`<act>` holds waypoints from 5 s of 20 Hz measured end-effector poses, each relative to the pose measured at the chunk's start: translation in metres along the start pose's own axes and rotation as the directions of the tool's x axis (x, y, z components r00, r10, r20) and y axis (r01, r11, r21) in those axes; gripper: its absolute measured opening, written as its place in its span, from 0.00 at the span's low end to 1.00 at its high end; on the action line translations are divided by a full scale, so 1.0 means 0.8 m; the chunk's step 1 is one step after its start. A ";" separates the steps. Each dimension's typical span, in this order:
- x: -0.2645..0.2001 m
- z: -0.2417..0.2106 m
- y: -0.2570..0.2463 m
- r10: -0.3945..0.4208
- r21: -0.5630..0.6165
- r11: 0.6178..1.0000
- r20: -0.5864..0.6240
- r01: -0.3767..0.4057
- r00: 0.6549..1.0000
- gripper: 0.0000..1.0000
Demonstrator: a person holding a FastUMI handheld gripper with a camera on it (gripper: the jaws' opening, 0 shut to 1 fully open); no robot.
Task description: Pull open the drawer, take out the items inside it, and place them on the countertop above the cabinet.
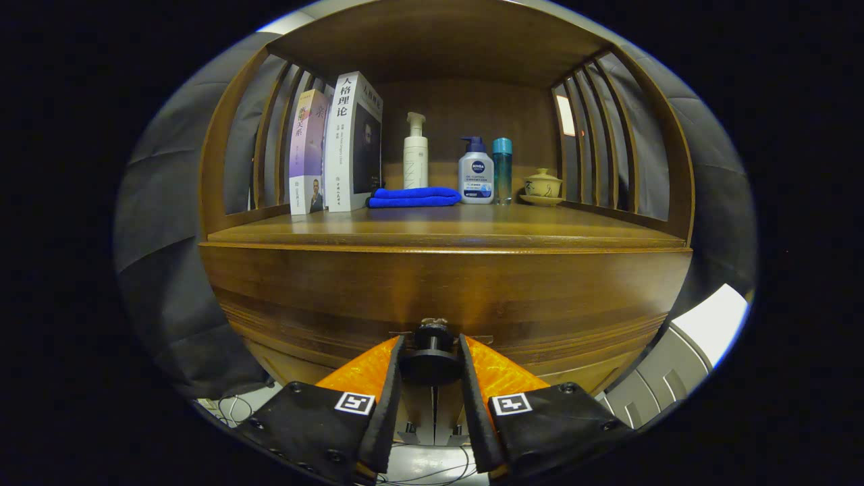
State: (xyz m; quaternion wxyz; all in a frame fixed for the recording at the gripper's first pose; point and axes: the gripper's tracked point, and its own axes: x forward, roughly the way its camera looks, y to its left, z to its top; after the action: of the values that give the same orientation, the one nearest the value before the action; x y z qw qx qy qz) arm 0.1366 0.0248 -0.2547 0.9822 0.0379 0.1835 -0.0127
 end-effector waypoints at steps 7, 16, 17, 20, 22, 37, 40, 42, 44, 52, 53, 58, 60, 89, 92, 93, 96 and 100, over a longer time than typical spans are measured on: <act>0.003 -0.003 0.001 0.020 -0.012 1.000 0.003 -0.020 1.000 0.23; -0.014 -0.009 0.002 0.003 -0.028 1.000 0.025 -0.003 1.000 0.23; -0.021 -0.012 0.001 0.003 -0.032 0.999 0.027 -0.002 1.000 0.23; -0.035 -0.016 0.001 0.011 -0.031 0.999 0.029 -0.010 1.000 0.23; -0.045 -0.019 0.000 0.018 -0.021 1.000 0.027 -0.018 0.999 0.23; -0.124 -0.050 0.002 0.051 0.002 0.999 0.033 -0.051 0.998 0.23; -0.138 -0.055 0.006 0.058 -0.014 0.998 0.035 -0.058 0.998 0.22; -0.144 -0.058 0.007 0.062 -0.025 0.998 0.031 -0.061 0.998 0.23; -0.151 -0.060 0.008 0.070 -0.022 0.997 0.029 -0.069 0.997 0.23; -0.180 -0.070 0.006 0.092 -0.041 0.995 0.024 -0.091 0.995 0.22; -0.183 -0.071 0.006 0.095 -0.041 0.995 0.022 -0.094 0.995 0.22; -0.192 -0.075 0.010 0.104 -0.050 0.993 0.021 -0.103 0.994 0.22; -0.194 -0.076 0.011 0.106 -0.048 0.993 0.019 -0.105 0.994 0.23; -0.158 0.127 -0.045 0.139 -0.075 0.986 -0.098 -0.146 0.985 0.98; -0.132 0.117 -0.031 0.160 -0.085 0.980 -0.193 -0.179 0.968 0.98; -0.124 0.111 -0.025 0.166 -0.089 0.978 -0.228 -0.191 0.959 0.98; -0.095 0.092 -0.018 0.160 -0.107 0.973 -0.329 -0.205 0.931 0.99; -0.063 0.063 -0.016 0.131 -0.132 0.969 -0.447 -0.210 0.885 0.99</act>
State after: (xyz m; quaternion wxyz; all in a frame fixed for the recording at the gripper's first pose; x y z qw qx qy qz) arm 0.1077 0.0086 -0.1903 0.9131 -0.0316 0.3942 0.0989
